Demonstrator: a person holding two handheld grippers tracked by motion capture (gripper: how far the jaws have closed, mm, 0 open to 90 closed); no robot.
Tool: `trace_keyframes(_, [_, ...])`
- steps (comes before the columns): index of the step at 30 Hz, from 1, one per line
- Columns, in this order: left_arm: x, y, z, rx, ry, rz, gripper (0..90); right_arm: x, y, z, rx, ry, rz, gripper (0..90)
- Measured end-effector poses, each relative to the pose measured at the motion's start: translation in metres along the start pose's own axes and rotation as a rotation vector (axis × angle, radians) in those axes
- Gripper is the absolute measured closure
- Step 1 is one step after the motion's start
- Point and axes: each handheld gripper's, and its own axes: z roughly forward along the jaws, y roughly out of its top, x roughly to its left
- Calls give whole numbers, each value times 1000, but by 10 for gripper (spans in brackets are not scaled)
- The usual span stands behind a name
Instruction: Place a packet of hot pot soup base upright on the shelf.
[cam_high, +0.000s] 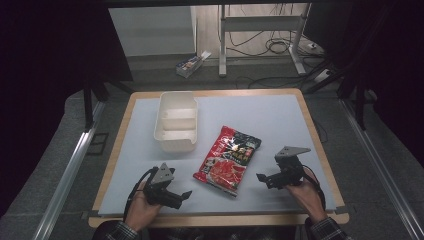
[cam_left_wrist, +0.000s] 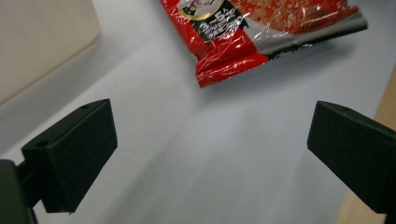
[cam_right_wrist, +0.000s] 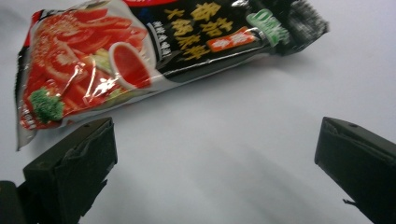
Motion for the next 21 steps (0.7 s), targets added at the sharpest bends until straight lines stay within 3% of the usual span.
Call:
trace_keyframes(2, [0, 0, 1, 1, 0, 7, 15, 0, 1, 0, -14, -1, -8, 0])
trace_keyframes(7, [-2, 0, 2, -6, -2, 19, 11, 6, -1, 5, 21, -49, -94, 0])
trace_keyframes(13, [-2, 1, 2, -16, -8, 12, 11, 4, -3, 8, 52, -46, -92, 0])
trace_keyframes(21, [-4, 1, 4, -7, 7, 31, 13, 7, -4, 14, 89, -44, -88, 0])
